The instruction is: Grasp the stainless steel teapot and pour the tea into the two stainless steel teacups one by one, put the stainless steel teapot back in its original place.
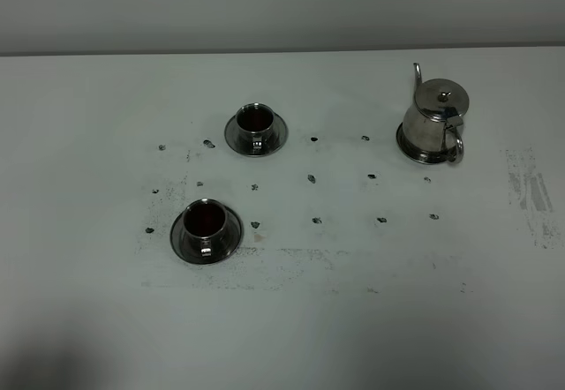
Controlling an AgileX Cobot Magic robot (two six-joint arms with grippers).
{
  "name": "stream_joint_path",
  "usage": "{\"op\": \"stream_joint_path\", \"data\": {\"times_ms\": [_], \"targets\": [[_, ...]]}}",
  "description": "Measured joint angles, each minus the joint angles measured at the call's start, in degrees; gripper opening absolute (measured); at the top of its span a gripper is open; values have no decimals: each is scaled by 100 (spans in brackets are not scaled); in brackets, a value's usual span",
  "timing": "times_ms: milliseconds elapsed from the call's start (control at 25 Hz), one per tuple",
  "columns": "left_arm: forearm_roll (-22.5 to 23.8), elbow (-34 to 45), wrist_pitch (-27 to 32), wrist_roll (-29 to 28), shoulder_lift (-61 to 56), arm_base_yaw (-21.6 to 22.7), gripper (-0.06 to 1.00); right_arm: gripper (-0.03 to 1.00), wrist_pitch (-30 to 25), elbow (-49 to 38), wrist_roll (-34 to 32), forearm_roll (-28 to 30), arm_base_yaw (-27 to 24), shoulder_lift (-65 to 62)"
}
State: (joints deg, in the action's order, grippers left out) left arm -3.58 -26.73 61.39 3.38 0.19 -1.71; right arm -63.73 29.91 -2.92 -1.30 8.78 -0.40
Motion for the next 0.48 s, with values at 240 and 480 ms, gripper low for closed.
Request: {"op": "stream_joint_path", "data": {"times_ms": [240, 480], "targets": [[0, 0, 0, 0, 0, 0, 63, 19, 0, 0, 0, 0, 0, 0], [0, 0, 0, 0, 0, 0, 63, 19, 0, 0, 0, -5, 0, 0]]}}
